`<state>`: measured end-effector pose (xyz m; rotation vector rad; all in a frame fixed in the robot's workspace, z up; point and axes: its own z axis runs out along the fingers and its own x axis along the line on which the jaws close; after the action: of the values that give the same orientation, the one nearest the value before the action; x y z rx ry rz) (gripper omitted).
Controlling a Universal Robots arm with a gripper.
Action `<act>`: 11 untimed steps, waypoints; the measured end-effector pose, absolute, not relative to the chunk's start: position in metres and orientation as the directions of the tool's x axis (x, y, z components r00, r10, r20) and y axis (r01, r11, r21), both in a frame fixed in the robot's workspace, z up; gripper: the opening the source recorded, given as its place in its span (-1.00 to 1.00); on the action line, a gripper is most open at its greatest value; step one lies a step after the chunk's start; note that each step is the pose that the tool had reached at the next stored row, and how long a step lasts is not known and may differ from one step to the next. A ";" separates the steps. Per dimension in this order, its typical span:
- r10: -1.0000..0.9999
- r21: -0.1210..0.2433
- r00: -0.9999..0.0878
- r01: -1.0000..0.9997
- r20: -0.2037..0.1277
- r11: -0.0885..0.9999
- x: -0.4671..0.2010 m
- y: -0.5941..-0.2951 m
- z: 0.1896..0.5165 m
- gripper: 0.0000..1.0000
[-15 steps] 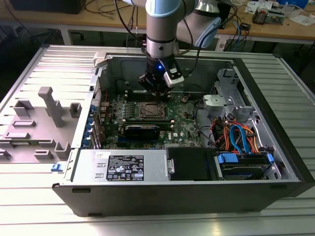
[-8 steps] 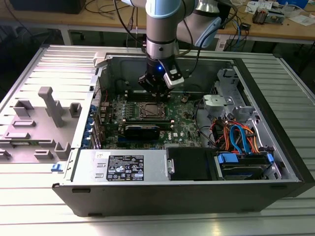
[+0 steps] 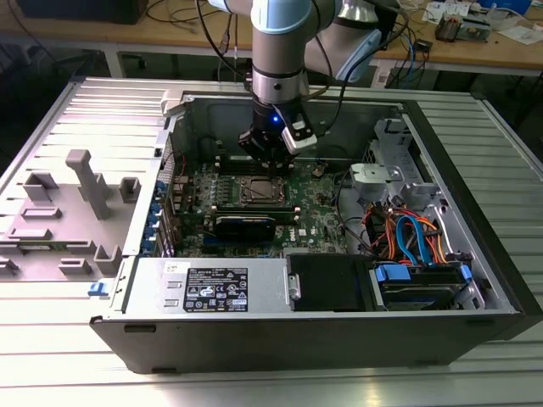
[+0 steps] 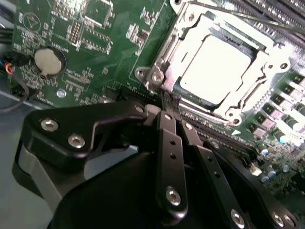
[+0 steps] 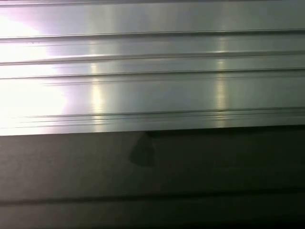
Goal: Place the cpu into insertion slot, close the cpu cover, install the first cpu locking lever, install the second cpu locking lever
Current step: 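Install the first cpu locking lever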
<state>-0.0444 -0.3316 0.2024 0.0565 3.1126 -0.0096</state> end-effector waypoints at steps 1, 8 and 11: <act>0.036 -0.006 -0.999 0.036 -0.029 0.999 -0.044 -0.332 0.202 -0.79; 0.036 0.006 -0.999 0.036 -0.028 0.999 -0.044 -0.332 0.203 -0.79; 0.037 0.006 -0.999 0.036 -0.028 0.999 -0.044 -0.332 0.206 -0.79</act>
<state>-0.0444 -0.3316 0.2057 0.0568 3.1129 0.0081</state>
